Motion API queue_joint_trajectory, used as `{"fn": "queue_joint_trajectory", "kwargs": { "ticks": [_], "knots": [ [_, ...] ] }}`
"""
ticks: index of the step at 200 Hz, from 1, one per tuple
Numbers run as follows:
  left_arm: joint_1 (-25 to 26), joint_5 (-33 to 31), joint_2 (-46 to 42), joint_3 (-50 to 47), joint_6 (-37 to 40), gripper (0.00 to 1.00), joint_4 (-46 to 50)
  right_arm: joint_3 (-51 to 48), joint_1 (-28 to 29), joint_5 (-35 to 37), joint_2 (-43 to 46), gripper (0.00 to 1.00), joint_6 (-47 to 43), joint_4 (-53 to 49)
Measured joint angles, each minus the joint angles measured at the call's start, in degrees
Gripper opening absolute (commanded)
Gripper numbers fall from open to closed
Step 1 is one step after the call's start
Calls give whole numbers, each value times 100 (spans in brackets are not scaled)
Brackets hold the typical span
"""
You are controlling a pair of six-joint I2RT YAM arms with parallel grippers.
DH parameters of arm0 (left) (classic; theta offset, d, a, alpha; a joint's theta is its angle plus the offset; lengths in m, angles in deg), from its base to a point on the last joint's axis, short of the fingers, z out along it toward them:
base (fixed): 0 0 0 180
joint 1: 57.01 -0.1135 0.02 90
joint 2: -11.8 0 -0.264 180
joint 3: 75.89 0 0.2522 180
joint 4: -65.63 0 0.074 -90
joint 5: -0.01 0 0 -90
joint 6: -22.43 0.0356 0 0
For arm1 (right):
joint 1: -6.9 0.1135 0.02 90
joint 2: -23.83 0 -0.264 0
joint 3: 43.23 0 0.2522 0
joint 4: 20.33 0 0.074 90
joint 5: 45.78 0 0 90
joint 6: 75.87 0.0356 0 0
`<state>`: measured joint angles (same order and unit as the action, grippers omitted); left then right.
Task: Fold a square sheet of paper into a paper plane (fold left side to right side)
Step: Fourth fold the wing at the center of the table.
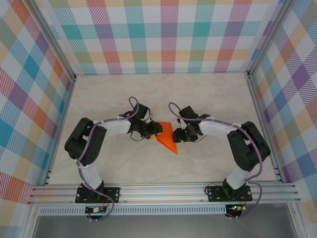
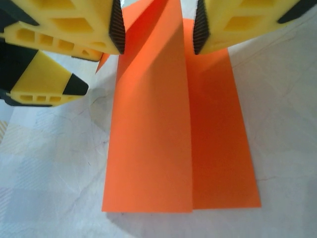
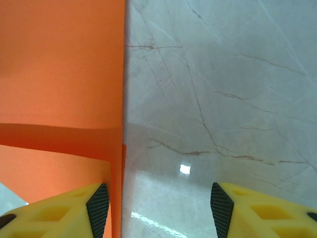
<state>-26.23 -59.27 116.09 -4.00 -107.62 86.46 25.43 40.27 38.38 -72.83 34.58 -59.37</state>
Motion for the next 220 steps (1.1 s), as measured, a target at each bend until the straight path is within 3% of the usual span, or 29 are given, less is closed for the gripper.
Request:
{"fn": "queue_joint_trajectory", "kwargs": {
  "ticks": [48, 91, 137, 172, 220],
  "knots": [
    [87, 9, 50, 273, -55, 22, 11, -249, 107, 426, 1023, 67, -76, -13],
    [173, 7, 50, 481, -70, 22, 52, -284, 1071, 1237, 1700, 67, -85, -24],
    [184, -13, 55, 634, -70, 23, 136, -295, 1873, 2002, 1213, 67, -31, 175],
    [184, -39, 55, 638, -70, 23, 197, -295, 2033, 2417, 601, 64, 11, 369],
    [184, -39, 55, 664, -70, 23, 203, -271, 2155, 2664, 415, 62, 46, 557]
  ]
}}
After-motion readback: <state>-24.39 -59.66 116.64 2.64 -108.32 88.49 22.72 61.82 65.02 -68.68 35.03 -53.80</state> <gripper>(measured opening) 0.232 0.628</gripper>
